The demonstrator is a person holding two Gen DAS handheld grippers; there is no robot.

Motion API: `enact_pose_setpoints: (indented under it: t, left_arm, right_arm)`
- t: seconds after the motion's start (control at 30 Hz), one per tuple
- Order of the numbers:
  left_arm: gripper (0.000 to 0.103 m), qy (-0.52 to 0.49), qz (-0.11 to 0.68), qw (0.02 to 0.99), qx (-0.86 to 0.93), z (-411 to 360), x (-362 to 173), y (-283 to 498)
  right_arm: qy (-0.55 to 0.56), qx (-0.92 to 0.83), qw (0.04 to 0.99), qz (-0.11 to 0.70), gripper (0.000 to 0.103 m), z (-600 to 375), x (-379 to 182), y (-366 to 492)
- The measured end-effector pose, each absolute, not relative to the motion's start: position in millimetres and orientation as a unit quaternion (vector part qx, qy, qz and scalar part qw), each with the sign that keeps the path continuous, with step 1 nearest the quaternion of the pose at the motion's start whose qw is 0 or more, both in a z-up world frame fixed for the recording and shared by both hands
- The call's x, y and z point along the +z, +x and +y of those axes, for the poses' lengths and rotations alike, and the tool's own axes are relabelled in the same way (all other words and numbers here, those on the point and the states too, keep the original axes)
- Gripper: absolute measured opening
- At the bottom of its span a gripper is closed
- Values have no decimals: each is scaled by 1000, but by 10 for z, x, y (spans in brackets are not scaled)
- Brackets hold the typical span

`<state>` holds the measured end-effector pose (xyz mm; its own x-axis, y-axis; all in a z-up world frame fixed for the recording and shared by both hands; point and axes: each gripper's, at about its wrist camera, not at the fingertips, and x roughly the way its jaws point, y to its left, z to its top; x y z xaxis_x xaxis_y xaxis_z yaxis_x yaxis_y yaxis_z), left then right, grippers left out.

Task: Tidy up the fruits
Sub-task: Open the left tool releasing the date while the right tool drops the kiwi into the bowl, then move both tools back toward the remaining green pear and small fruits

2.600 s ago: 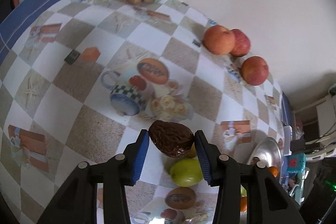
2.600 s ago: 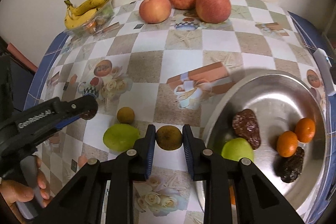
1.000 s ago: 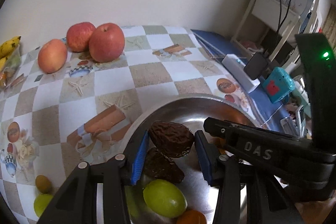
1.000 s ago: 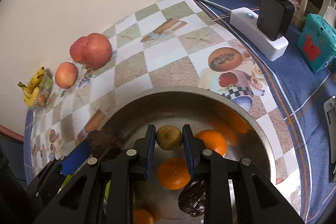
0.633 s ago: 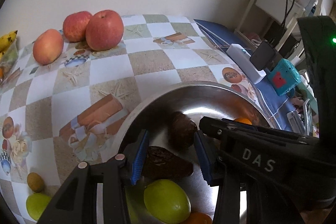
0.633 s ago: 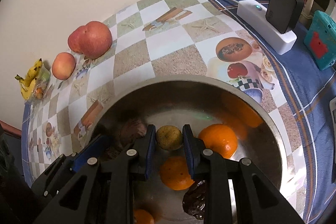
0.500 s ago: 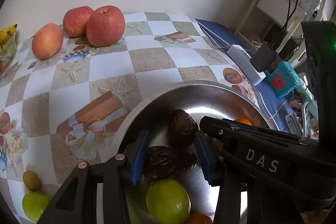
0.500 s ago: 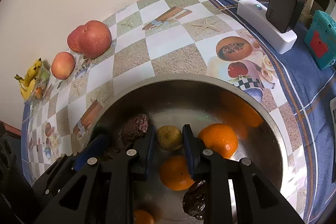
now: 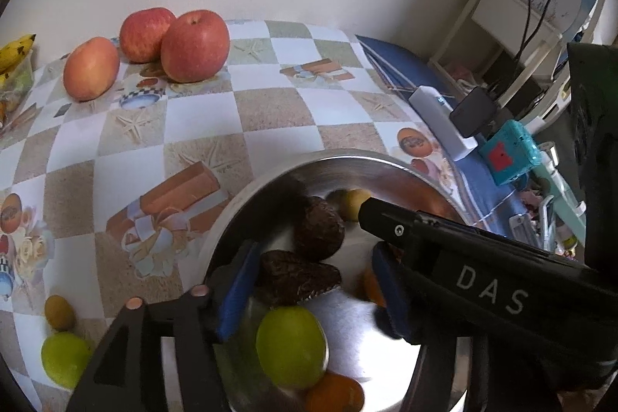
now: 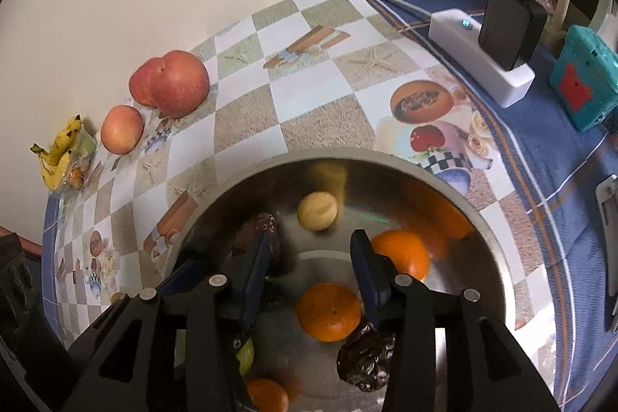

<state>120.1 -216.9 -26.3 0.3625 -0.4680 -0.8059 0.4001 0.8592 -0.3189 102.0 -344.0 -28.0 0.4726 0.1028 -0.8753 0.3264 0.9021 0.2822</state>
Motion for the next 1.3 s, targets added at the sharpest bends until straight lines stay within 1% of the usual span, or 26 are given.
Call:
enact_pose_setpoints:
  t: [0.1,0.27,0.37,0.47,0.5,0.53,0.73,0.9,1.17,1.23,1.27,1.3]
  left_arm:
    - [70,-37,499,827,-258,-2123,-180,1153]
    - [73,-39,503,828,-244,-1979,-81,1056]
    - [79,-47,508,830,-226,-1825,-41,1027]
    - [90,-89,521,823,-209,-1554,-50,1008]
    - [99,-97,524,821,-203,-1482,-61,999]
    - [102,-105,530,820,-191,-1378,-77,989]
    - [103,-143,535,824,-120,-841,-69,916]
    - [103,-139,531,834,-63,-450,-26,821]
    - [103,-184,523,832,-17,42,8,752]
    - [103,-184,520,834,2,94,-8,764]
    - [103,-183,521,834,7,101,-21,776]
    - [103,-182,521,834,14,114,-35,783]
  right_arm:
    - [204,-69,837,504,49,-3406,-177,978]
    - [193,-70,844,496,50,-3323,-16,897]
    - [181,-69,847,495,50,-3243,71,851]
    - [172,-64,846,501,51,-3161,106,825]
    - [170,-61,844,504,51,-3135,106,816]
    - [170,-60,843,506,51,-3114,106,806]
    - [163,-49,841,514,51,-2970,101,773]
    - [144,-33,843,518,51,-2790,102,797]
    - [110,-16,844,524,51,-2534,85,835]
    - [101,-15,844,527,60,-2491,61,847]
    - [97,-16,844,527,70,-2473,51,852]
    - [91,-17,845,526,75,-2453,39,858]
